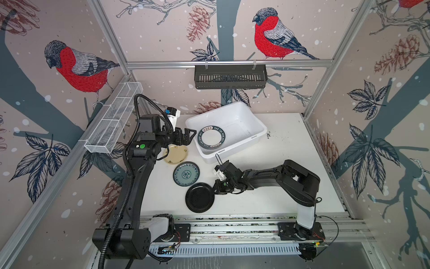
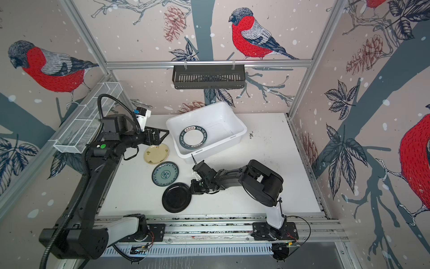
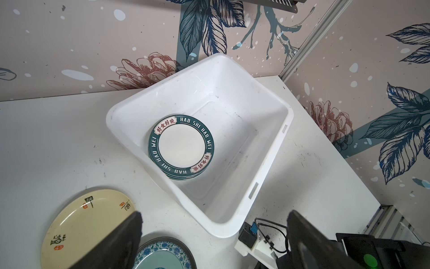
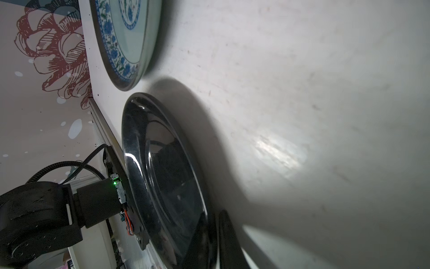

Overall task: Place the plates into the plastic bin on the countertop
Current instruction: 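Pinch the black plate's edge with the right gripper and tilt it up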

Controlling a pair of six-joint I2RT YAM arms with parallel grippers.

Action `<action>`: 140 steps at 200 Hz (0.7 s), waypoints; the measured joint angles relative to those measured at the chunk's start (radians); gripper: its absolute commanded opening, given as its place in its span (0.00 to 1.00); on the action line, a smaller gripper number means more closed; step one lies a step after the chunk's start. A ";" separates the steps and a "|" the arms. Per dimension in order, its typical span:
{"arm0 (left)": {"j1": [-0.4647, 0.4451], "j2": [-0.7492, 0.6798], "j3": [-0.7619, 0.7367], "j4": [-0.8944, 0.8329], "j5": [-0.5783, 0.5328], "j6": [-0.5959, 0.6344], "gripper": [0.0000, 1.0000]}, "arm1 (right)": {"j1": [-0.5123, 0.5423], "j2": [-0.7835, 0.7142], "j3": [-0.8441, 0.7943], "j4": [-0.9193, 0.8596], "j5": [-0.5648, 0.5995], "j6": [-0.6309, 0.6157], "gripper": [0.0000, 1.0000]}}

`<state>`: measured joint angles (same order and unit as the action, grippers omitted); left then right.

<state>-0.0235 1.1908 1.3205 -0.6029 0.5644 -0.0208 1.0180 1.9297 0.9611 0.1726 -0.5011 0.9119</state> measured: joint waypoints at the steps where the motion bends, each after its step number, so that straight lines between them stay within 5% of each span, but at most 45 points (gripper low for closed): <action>1: 0.000 0.000 0.000 0.000 0.000 0.000 0.96 | 0.000 0.000 0.000 0.000 0.000 0.000 0.10; 140: 0.000 0.028 0.138 -0.012 -0.031 0.029 0.97 | -0.021 -0.137 -0.066 -0.108 0.071 -0.026 0.02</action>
<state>-0.0235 1.2186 1.4582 -0.6151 0.5335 0.0082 0.9974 1.7924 0.8951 0.0647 -0.4305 0.8864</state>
